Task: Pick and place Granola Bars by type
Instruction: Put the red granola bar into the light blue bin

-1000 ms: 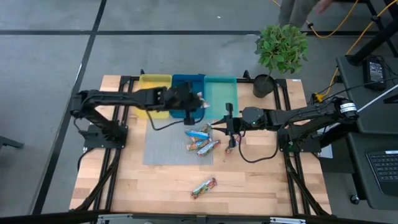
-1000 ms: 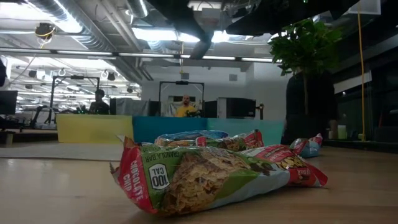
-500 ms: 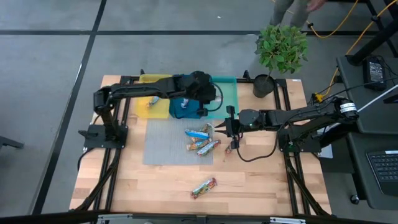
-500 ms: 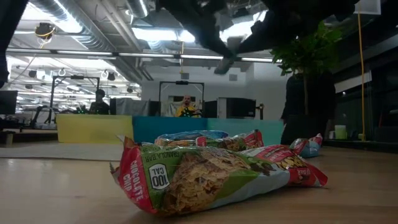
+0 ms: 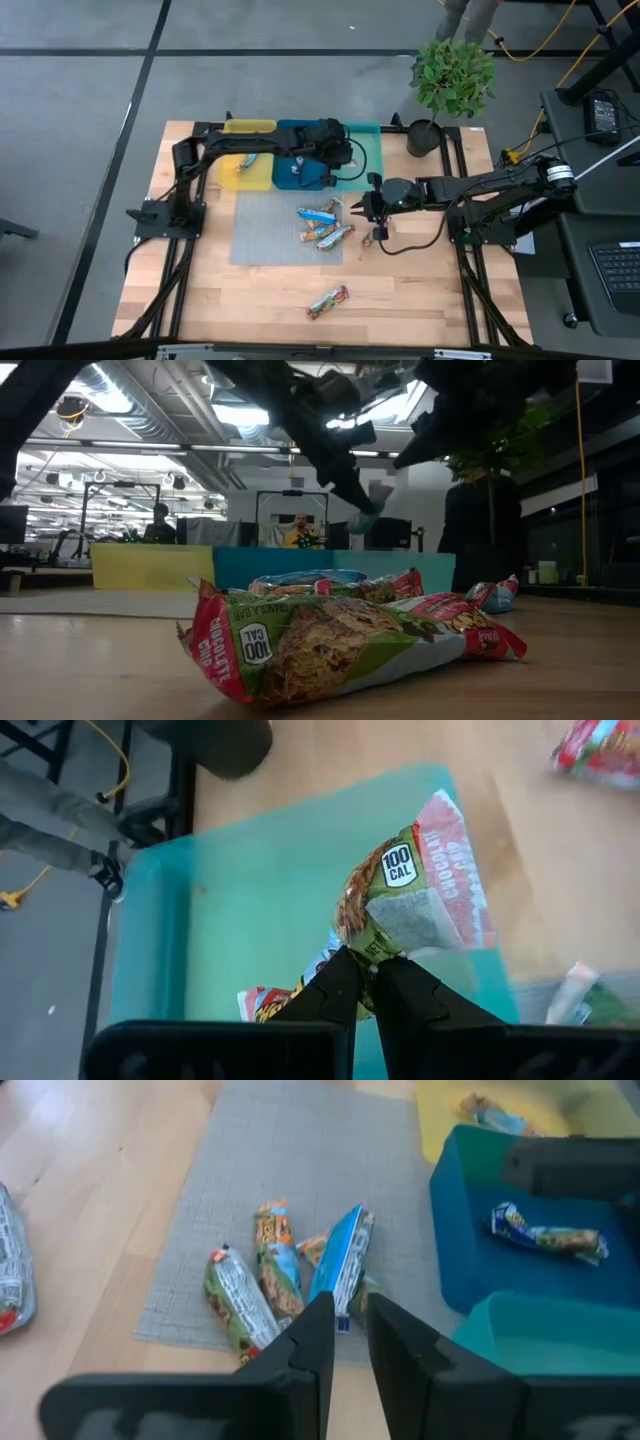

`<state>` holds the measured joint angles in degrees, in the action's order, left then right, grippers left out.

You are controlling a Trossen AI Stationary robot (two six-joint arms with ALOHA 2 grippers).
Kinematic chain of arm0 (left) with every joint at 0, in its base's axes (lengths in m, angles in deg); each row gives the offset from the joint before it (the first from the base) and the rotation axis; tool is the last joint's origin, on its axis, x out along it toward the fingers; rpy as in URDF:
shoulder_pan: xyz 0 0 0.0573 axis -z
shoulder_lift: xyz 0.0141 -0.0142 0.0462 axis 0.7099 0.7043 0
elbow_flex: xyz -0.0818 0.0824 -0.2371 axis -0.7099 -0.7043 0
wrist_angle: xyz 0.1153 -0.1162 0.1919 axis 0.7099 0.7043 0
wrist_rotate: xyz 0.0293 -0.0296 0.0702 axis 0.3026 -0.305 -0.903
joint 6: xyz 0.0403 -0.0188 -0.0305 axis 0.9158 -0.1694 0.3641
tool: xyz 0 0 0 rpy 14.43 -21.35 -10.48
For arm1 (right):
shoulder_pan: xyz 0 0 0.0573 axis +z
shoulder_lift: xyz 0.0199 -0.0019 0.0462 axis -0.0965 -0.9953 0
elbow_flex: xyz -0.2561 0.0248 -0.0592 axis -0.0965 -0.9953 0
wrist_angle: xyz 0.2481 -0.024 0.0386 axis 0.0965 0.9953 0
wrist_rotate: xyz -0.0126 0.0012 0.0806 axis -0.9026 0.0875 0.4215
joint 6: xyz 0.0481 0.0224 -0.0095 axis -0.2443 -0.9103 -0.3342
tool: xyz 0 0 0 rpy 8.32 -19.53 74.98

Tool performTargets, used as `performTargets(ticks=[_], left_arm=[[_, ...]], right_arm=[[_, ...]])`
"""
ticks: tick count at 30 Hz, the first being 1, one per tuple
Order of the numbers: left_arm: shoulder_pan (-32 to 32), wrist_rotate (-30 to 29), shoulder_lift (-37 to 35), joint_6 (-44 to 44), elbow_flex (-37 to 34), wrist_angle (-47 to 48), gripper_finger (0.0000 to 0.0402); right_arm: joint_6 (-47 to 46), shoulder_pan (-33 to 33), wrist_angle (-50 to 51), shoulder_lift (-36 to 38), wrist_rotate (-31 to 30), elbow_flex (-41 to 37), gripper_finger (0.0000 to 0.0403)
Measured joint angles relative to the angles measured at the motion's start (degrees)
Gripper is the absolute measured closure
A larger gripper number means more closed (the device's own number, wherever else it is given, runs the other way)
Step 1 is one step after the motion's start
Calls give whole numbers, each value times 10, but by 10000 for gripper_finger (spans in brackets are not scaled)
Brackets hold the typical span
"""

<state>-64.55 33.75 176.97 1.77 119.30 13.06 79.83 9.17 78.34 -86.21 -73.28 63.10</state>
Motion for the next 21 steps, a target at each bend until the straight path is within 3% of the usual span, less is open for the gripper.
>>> performTargets(ticks=[9,21], left_arm=[[-11,-2,35,30,0,-10,381],[-9,-1,59,32,0,-21,337]], right_arm=[[-5,0,9,0,0,0,336],[-5,0,8,0,0,0,336]])
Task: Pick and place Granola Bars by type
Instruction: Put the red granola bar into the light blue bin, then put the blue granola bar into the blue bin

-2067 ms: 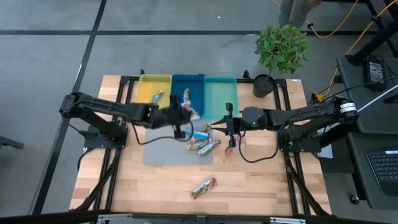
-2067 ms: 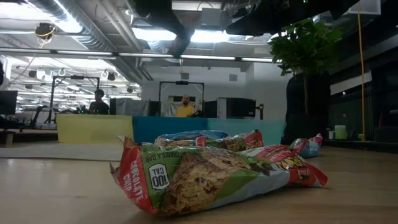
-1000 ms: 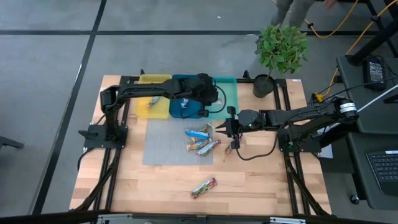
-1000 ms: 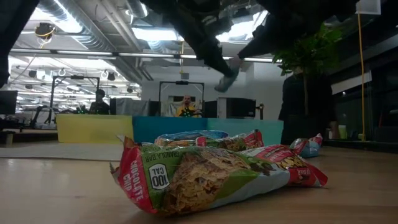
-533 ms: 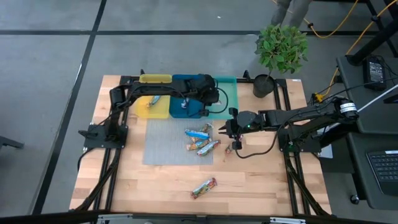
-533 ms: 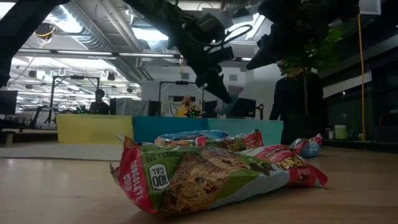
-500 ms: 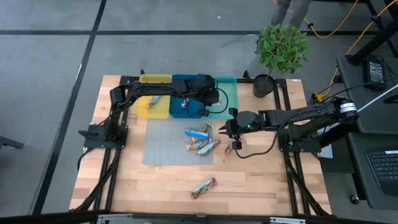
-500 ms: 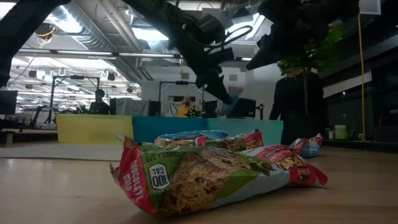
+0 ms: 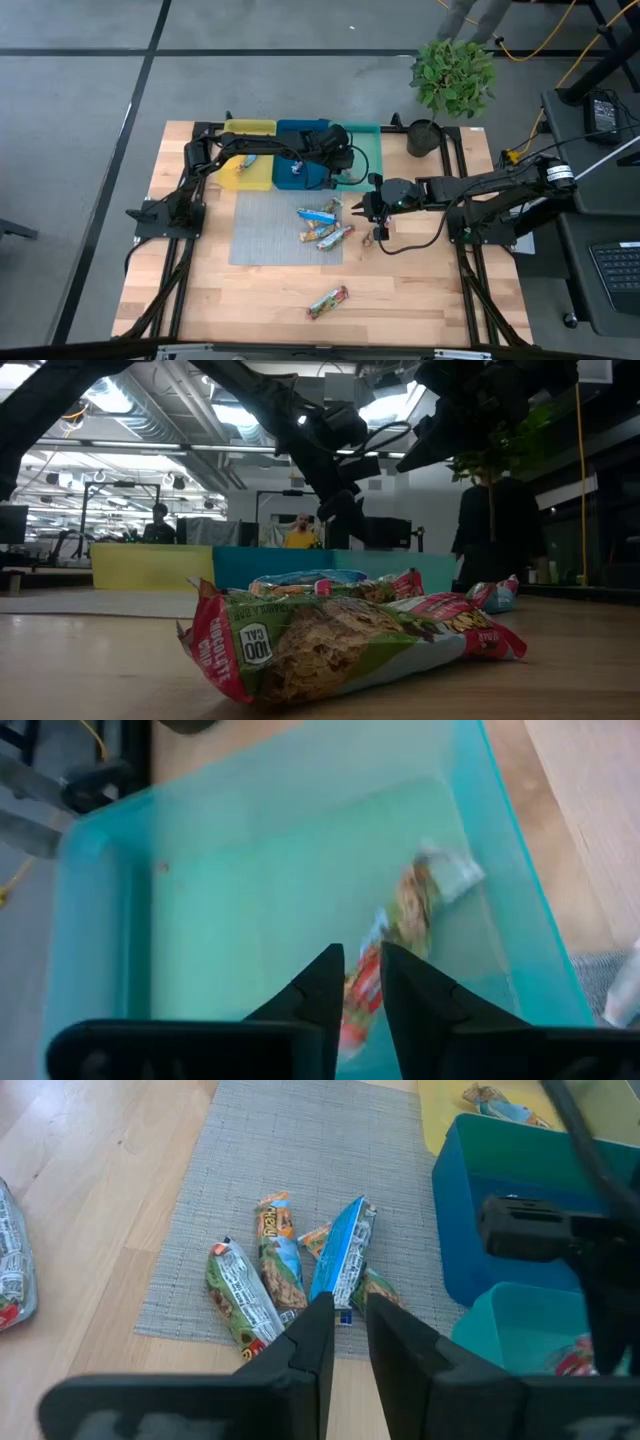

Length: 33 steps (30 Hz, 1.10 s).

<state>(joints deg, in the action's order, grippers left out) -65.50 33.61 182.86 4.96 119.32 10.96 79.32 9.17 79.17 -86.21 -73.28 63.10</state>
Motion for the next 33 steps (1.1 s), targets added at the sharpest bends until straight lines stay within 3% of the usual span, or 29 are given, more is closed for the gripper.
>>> performTargets(ticks=[5,12,24,33], left_arm=[[7,-10,0,-2,0,4,312],[40,-24,-58,3,-1,98,293],[135,-3,-200,-102,0,289,304],[209,-1,-243,-164,-44,359,308]], right_arm=[[1,0,0,0,0,0,336],[2,0,1,0,0,0,336],[0,0,-1,0,0,0,336],[0,0,-13,0,0,0,336]])
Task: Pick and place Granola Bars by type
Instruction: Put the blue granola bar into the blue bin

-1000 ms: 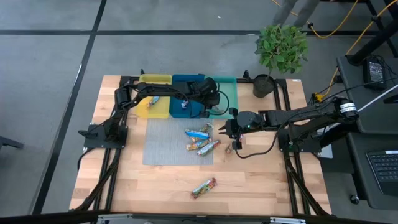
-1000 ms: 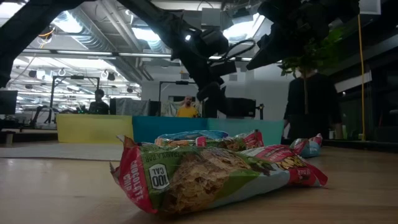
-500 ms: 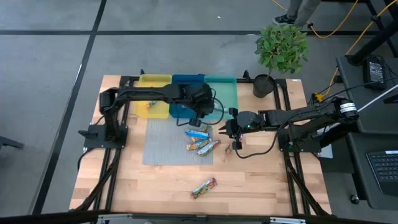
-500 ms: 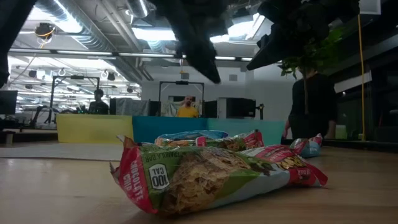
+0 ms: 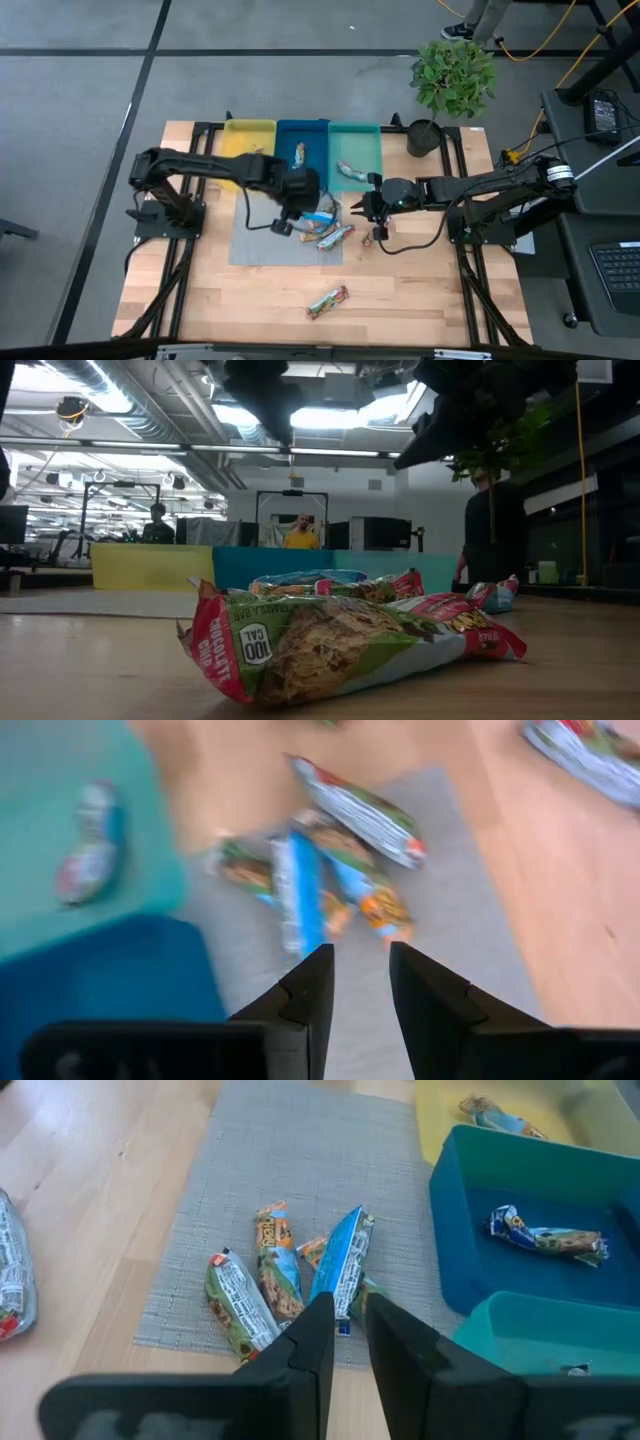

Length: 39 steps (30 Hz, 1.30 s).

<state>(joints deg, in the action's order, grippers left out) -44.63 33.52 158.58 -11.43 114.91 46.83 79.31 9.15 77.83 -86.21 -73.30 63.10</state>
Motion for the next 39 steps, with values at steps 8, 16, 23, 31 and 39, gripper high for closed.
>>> performTargets(ticks=[8,16,23,31,39], left_arm=[[20,13,-1,5,-85,-30,312],[1,13,-1,17,-149,-107,314],[-21,11,-1,27,-176,-171,311],[-44,6,17,31,-189,-215,268],[-46,7,57,35,-189,-254,208]], right_arm=[[0,0,-8,0,0,0,336],[1,0,-8,0,0,0,336],[2,0,-8,0,0,0,336],[2,0,-9,0,0,0,336],[4,0,-12,0,0,0,336]])
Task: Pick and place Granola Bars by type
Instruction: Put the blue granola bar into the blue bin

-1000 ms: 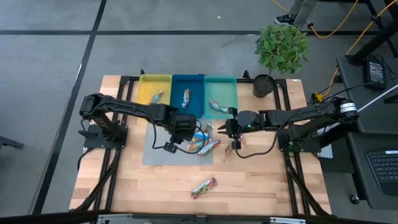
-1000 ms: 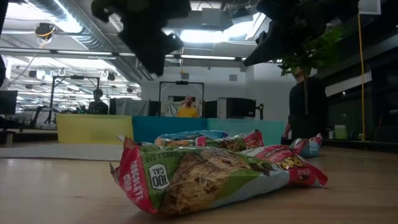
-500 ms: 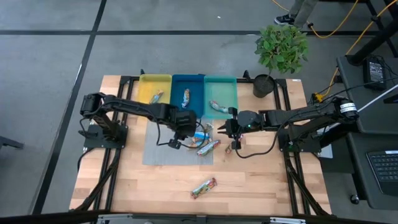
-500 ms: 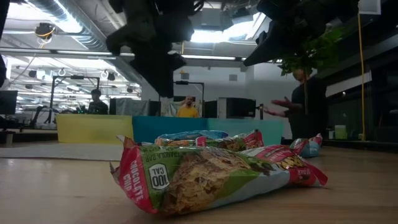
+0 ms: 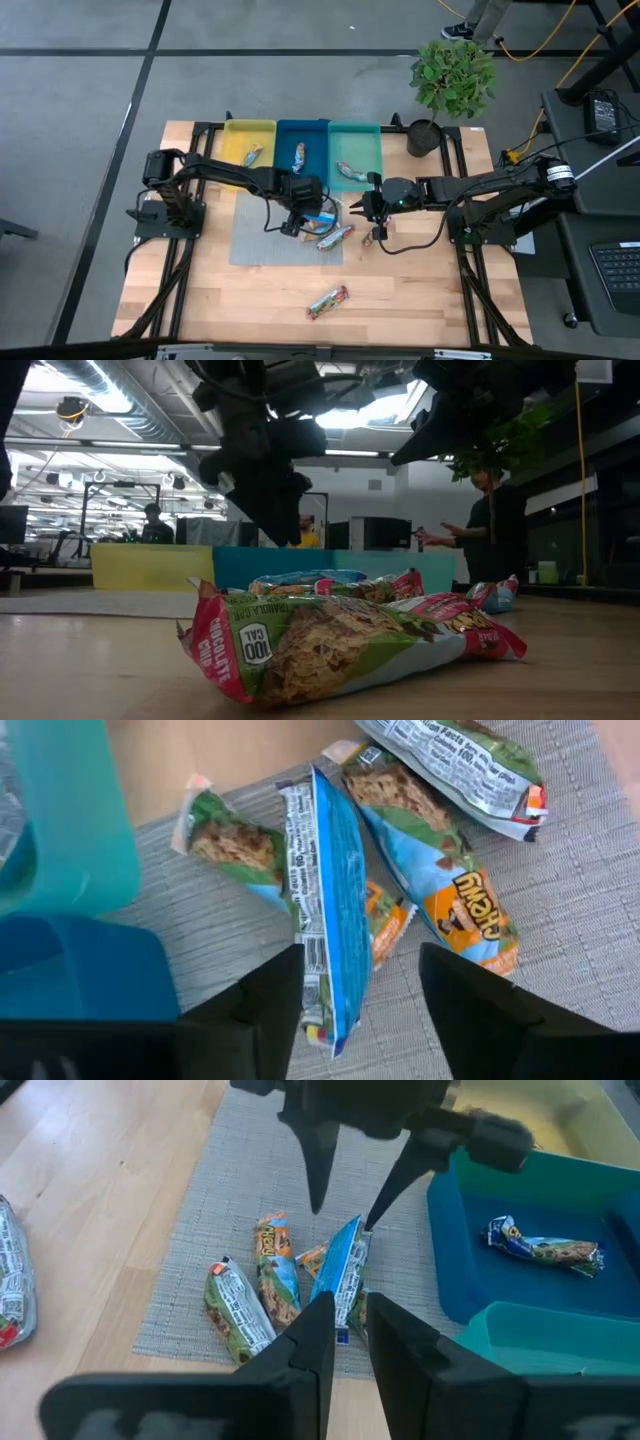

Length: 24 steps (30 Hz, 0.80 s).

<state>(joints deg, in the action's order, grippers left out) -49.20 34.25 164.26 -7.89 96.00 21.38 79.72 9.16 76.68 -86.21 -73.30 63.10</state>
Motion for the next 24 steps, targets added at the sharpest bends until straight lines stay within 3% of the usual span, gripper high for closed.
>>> performTargets(ticks=[9,24], left_arm=[[0,0,34,2,0,-11,182],[-4,24,67,11,0,-34,181]], right_arm=[[0,0,0,0,0,0,336],[0,0,-8,0,0,0,336]])
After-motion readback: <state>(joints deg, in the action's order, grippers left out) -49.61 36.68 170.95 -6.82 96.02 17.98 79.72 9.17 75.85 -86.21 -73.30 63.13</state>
